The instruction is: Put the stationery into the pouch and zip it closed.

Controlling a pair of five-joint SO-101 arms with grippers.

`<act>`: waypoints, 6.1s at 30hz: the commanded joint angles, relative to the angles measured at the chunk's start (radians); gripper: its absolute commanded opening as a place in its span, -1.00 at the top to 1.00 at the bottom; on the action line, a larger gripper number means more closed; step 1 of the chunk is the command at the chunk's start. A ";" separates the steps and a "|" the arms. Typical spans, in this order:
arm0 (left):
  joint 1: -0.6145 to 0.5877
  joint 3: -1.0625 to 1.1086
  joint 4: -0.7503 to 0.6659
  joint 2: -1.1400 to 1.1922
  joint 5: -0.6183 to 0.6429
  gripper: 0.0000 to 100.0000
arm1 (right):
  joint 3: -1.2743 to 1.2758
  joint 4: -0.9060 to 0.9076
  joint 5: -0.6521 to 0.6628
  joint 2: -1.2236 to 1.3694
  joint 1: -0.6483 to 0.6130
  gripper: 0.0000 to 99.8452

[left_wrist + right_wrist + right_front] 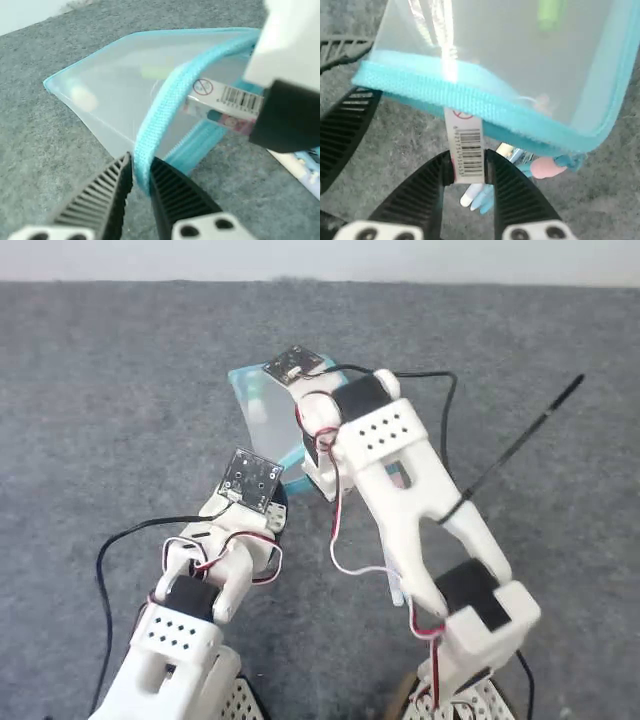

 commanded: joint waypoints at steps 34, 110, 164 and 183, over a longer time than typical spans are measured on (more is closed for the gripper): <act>-0.049 -0.025 -0.009 0.003 0.038 0.98 | -0.112 0.042 -0.002 0.076 0.047 0.99; -0.382 -0.096 -0.018 0.011 0.180 0.98 | 1.292 -0.624 0.121 -0.713 0.278 0.98; -0.328 -0.068 -0.017 0.005 0.146 0.98 | 1.445 -0.727 0.106 -0.785 0.269 0.72; -0.328 -0.068 -0.017 0.005 0.146 0.98 | 1.364 -0.740 0.101 -0.567 0.274 0.73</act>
